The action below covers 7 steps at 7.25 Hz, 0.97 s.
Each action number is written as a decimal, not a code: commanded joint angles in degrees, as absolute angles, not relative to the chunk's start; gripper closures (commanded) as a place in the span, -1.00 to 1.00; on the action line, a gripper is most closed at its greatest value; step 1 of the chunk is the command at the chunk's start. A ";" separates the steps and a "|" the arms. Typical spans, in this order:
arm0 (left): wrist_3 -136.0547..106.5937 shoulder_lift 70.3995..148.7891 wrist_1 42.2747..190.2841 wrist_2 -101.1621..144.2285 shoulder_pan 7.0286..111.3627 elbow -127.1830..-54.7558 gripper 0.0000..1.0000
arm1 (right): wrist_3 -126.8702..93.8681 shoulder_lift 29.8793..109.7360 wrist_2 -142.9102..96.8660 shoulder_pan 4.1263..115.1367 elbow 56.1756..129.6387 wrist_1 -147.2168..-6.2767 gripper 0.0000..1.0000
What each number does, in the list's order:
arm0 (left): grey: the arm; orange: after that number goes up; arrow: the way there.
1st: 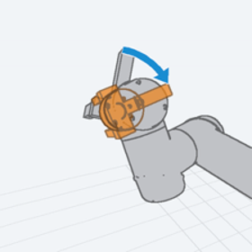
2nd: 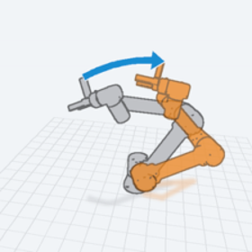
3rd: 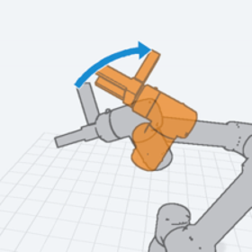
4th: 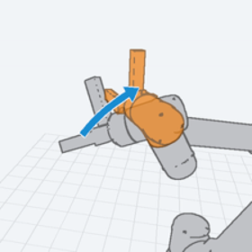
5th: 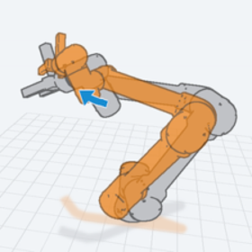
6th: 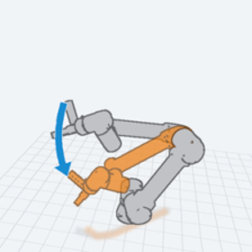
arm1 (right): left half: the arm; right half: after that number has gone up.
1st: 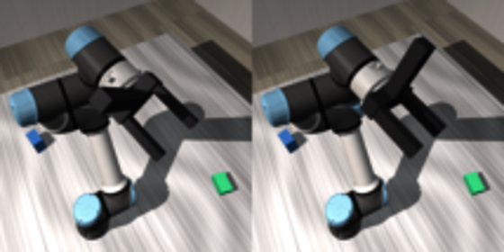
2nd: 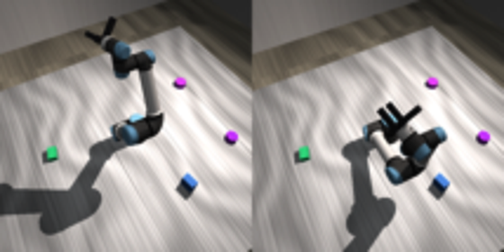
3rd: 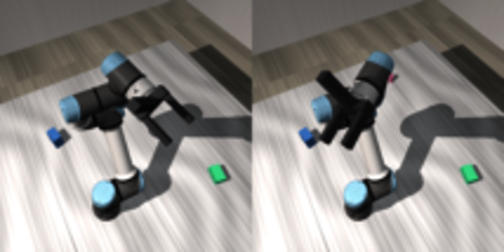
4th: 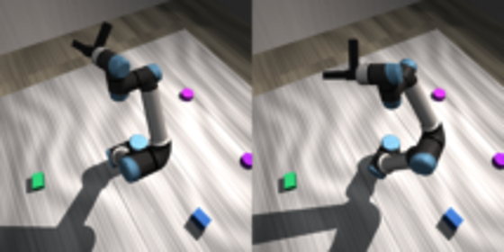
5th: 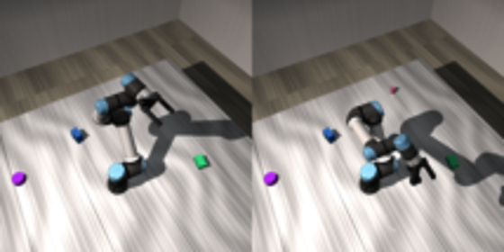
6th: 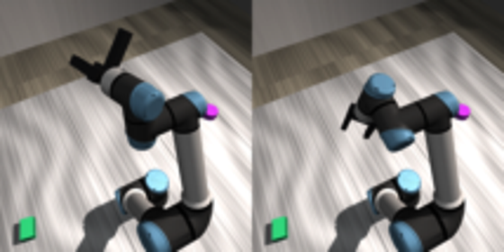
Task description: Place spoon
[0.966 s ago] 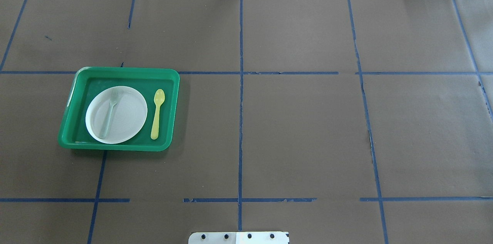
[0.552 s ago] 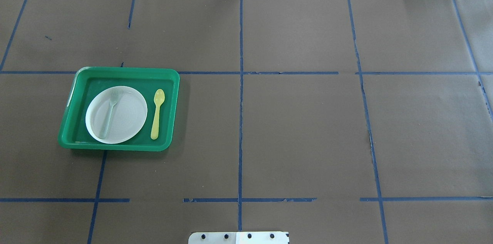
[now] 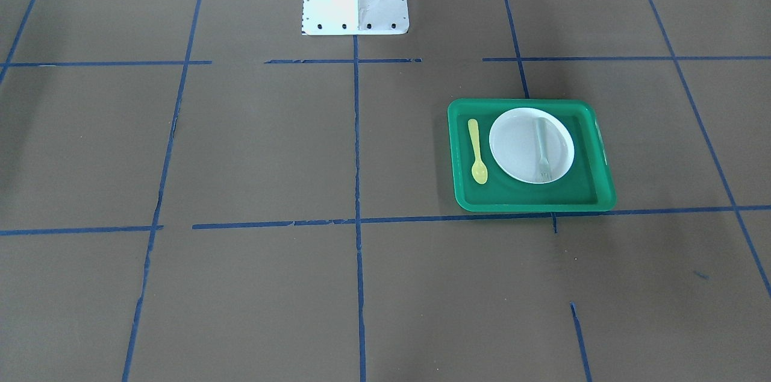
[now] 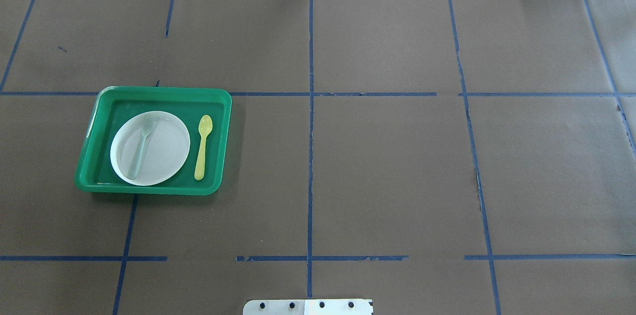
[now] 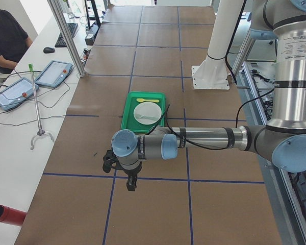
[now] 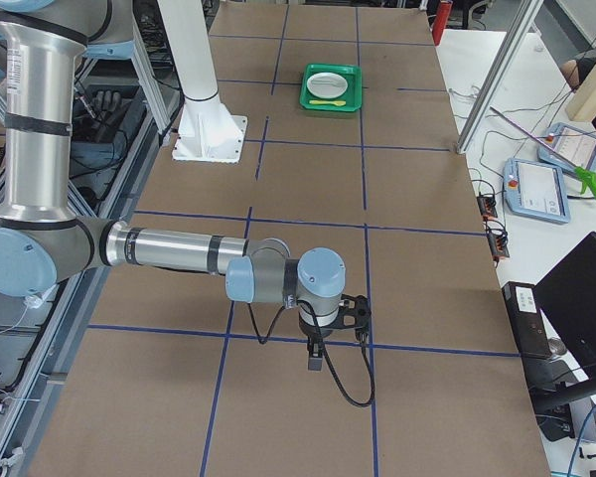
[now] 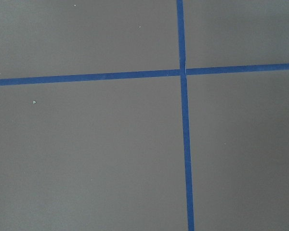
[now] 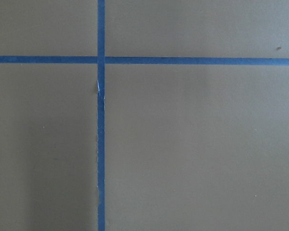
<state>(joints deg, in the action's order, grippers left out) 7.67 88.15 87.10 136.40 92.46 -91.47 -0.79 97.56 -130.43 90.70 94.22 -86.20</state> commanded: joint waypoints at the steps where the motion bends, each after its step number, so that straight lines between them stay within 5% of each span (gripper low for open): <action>1: 7.73 88.24 87.10 136.41 92.46 -91.49 -1.00 | -0.79 97.56 -130.43 90.70 94.22 -86.22 -1.00; 7: 7.73 88.33 87.10 136.49 92.46 -92.02 -1.00 | -0.79 97.56 -130.43 90.70 94.22 -86.22 -1.00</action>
